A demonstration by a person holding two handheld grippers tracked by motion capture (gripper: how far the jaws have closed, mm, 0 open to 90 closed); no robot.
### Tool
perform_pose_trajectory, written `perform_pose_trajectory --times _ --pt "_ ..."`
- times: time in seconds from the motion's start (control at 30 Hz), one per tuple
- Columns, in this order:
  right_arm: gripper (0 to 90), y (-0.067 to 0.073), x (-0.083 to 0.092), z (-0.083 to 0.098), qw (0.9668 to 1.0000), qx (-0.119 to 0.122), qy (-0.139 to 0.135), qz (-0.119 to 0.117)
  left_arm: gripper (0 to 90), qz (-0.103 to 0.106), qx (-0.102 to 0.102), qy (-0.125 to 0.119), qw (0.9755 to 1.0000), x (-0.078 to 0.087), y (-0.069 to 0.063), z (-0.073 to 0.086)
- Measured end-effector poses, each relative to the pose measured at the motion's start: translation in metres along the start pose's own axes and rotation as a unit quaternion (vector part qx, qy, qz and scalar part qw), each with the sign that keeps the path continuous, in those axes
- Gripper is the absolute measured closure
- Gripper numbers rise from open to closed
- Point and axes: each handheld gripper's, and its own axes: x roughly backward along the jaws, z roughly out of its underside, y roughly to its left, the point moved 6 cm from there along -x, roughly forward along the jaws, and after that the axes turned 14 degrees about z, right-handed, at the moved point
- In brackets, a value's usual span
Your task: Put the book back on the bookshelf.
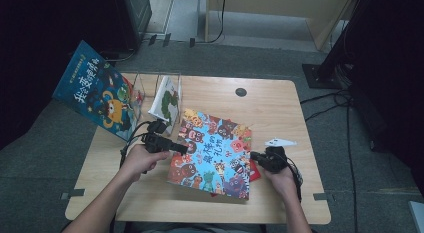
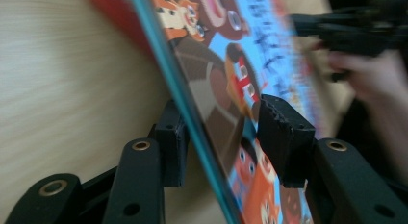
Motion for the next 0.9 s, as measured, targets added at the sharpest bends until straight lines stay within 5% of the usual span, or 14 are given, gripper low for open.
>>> perform_pose_trajectory --times 0.17,0.33,0.5,0.57,0.73,0.9 --pt "90.0 0.01 -0.001 0.0 0.9997 0.022 0.0 -0.012 58.9 0.017 -0.002 -0.012 0.9998 0.005 -0.019 -0.009" --pt "90.0 0.021 -0.005 -0.002 0.9989 0.034 -0.003 -0.032 61.6 0.017 -0.002 0.025 0.9995 0.003 -0.032 -0.015" --pt "90.0 0.03 -0.007 -0.004 0.9979 0.063 -0.004 -0.018 68.5 0.022 0.004 0.016 0.9996 0.011 -0.039 -0.027" --pt "90.0 0.03 -0.008 -0.005 0.9974 0.07 -0.006 -0.017 73.5 0.06 0.009 0.018 0.998 0.015 -0.046 -0.034" --pt "84.8 0.026 -0.005 -0.009 0.9976 0.067 -0.007 -0.016 75.9 0.029 -0.004 0.043 0.9987 0.024 -0.064 -0.048" --pt "82.3 0.011 0.003 -0.013 0.999 0.03 -0.03 -0.013 82.0 0.007 -0.015 0.057 0.9983 0.04 -0.087 -0.063"
